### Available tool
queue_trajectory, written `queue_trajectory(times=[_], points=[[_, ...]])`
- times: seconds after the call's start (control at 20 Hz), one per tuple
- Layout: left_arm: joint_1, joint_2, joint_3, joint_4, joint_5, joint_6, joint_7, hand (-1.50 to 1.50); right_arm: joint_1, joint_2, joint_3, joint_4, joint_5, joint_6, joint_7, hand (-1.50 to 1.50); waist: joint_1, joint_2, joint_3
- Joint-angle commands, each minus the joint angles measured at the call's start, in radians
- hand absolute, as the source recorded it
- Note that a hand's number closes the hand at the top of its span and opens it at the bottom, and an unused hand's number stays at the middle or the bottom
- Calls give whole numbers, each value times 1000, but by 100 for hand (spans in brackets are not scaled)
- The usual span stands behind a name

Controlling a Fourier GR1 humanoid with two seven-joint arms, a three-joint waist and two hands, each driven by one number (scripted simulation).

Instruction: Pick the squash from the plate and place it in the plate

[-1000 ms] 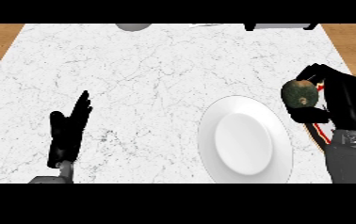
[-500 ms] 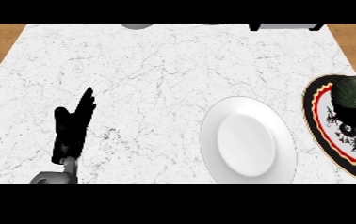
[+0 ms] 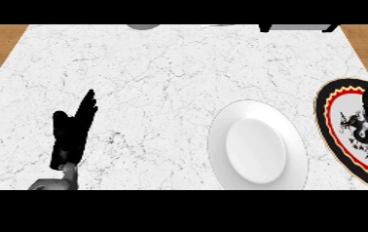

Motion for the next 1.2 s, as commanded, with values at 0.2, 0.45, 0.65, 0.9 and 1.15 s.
queue_trajectory(times=[0.2, 0.45, 0.65, 0.9, 1.15], points=[[35, -25, -17, -16, -26, -1, -24, 0, 3, -126, -71, 282, -83, 72, -125, 150, 2, 0, 0], [8, -50, -35, -13, -46, 19, 10, 0, -73, -145, -49, 538, -116, 136, -194, 150, 14, 4, 2], [-20, -18, 34, 42, -2, -20, -18, 0, -88, -189, -22, 594, -118, 234, -184, -150, 4, 1, 0], [38, -48, -19, -73, -44, 12, 44, 0, -33, -195, -46, 642, -186, 174, -439, -150, 2, -2, 1], [0, -27, 29, 17, -23, -4, 2, 0, -127, -178, -218, 629, -423, 226, -556, -150, -13, -5, 1]])
